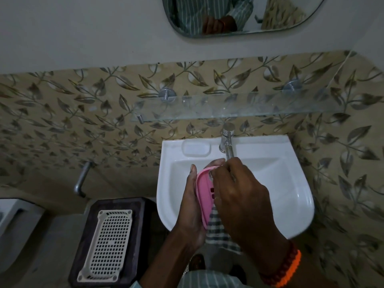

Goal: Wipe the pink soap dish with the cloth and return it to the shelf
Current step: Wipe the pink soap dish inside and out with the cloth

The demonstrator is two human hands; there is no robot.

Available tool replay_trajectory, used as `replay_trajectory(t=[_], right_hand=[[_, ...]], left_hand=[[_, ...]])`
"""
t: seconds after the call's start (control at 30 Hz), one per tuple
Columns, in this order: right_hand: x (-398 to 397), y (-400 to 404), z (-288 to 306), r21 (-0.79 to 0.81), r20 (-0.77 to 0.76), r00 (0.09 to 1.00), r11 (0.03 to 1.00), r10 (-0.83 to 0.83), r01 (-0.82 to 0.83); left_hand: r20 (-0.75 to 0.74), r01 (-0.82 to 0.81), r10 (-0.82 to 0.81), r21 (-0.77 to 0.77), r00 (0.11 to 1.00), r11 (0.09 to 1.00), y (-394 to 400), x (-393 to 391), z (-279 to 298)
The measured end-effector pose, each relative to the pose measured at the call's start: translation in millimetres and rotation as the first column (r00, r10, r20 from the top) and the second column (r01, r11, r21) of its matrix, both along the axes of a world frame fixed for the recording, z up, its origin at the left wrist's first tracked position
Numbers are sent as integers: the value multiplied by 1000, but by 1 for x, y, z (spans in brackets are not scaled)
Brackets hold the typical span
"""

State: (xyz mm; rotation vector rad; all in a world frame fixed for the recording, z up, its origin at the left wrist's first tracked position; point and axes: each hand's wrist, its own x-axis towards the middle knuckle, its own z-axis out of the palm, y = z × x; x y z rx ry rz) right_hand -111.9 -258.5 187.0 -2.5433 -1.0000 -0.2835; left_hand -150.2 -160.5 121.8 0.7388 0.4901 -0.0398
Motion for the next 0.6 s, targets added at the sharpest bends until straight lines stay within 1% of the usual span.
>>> replay_trajectory(t=[0.03, 0.1, 0.13, 0.17, 0.23, 0.27, 0.3, 0.37, 0.43, 0.53, 0.6], right_hand=[[1, -2, -2, -42, -8, 1000, 999, -27, 27], [0, -1, -4, -72, 24, 999, 997, -24, 25], [-3, 2, -3, -65, -26, 1000, 998, -13, 12], [-6, 5, -5, 1, -53, 998, 1000, -19, 20], [-14, 8, -8, 201, -174, 985, 978, -16, 51], [-18, 6, -9, 254, -191, 982, 966, 1, 48], [-20, 3, -14, 246, -178, 983, 969, 40, 5], [-21, -8, -21, 84, -172, 979, 992, 108, -95], [-15, -19, -23, -58, -177, 979, 992, 97, -109], [-3, -21, -18, -78, -123, 992, 997, -2, -8], [-4, -14, -16, -48, -116, 993, 999, -29, 23]], left_hand=[[11, -7, 7, 33, 1000, 999, 1, 1, 1], [8, -30, 30, 12, 1000, 999, 2, 3, -4], [-6, -29, 29, -14, 1000, 999, 0, 4, -5], [6, -25, 25, -13, 1000, 1000, 0, 4, -8], [-7, -31, 31, 42, 999, 999, -1, 5, -13], [-19, -48, 49, 66, 999, 997, 2, 7, -10], [-14, -56, 57, 89, 998, 994, 5, 8, -8], [30, -43, 41, 77, 999, 996, 10, 11, -4], [35, -24, 22, 61, 999, 998, 11, 12, 1], [4, -4, 4, 77, 1000, 997, 8, 11, -1], [5, -9, 8, 102, 1000, 995, 6, 11, 0]])
